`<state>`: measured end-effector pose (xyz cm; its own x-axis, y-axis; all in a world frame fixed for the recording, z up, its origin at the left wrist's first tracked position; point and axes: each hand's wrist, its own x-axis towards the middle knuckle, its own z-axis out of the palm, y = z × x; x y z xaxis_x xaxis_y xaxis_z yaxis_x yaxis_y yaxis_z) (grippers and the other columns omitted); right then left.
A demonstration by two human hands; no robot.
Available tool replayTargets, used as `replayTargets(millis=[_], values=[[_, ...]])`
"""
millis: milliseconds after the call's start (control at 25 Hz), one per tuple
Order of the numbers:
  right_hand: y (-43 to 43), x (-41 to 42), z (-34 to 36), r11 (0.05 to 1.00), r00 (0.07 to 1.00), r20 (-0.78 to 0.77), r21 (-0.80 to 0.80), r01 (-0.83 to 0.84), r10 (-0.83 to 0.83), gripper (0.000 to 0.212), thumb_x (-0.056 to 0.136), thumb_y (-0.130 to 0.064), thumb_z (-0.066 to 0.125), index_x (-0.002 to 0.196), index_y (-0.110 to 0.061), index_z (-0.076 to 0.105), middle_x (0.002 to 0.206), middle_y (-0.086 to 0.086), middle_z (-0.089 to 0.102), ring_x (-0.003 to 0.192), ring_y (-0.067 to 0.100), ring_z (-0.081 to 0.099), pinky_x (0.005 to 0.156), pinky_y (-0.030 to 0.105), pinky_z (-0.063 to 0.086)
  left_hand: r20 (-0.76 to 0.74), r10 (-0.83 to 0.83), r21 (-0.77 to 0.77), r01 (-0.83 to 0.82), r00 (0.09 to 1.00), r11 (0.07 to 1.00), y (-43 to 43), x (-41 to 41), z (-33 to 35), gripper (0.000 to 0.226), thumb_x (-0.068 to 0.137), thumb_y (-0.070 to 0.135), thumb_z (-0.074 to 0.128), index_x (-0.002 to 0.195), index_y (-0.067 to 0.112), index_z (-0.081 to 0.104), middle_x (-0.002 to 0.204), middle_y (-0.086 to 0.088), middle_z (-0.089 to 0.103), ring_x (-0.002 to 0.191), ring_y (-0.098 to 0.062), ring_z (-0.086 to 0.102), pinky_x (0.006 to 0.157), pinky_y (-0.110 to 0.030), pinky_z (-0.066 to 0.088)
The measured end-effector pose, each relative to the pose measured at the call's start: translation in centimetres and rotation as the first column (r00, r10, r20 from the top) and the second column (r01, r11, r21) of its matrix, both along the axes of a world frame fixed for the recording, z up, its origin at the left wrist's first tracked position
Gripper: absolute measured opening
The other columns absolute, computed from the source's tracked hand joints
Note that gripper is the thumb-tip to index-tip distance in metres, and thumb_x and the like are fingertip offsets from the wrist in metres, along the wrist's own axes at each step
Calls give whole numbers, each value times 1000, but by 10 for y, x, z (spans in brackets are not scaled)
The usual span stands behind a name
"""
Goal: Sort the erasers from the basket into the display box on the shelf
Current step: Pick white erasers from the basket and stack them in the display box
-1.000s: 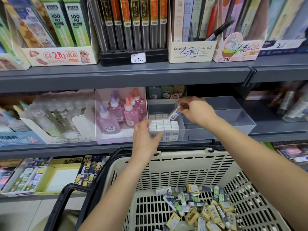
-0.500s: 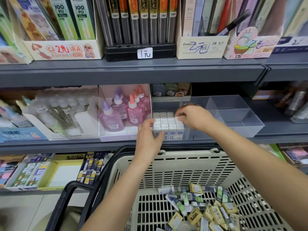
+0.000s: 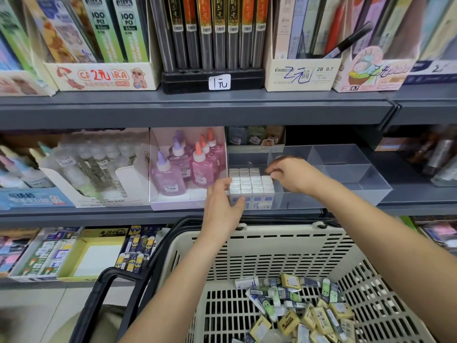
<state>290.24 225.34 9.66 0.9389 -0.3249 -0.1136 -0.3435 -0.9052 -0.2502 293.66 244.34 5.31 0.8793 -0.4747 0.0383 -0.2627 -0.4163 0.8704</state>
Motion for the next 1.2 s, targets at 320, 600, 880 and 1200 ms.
replayTargets(millis=[320,600,880,1200], values=[[24,-57,14,982,929,347,174,68,-125,21,94,-20,52,109,-22,66,103,-4,70,91,11,62,82,25,47,119,40,-123,-25,992,992,18,-31,4,27,85,20,62,109,28,51,104,6,48,86,2,49,75,-10,40],[61,-158,-72,941,997,66,339,6,-31,15,90,-28,58,100,-23,69,87,-12,68,79,1,62,70,14,46,-131,-209,87,222,969,971,34,-83,-51,8,88,18,60,91,24,57,88,10,57,80,-3,54,79,-18,44],[81,-159,-157,962,946,-288,262,-72,149,20,92,-22,53,106,-15,66,109,2,67,99,18,61,84,30,50,-394,-147,316,284,907,905,44,-99,-128,12,92,16,54,99,10,62,101,-1,62,92,-12,56,76,-18,41],[123,-151,-194,972,913,-367,207,-108,179,22,91,-8,43,94,-9,64,92,10,67,85,29,64,70,36,54,-422,-36,406,224,906,886,64,-86,-165,16,92,7,51,102,14,62,111,-4,63,92,-12,55,80,-19,45]])
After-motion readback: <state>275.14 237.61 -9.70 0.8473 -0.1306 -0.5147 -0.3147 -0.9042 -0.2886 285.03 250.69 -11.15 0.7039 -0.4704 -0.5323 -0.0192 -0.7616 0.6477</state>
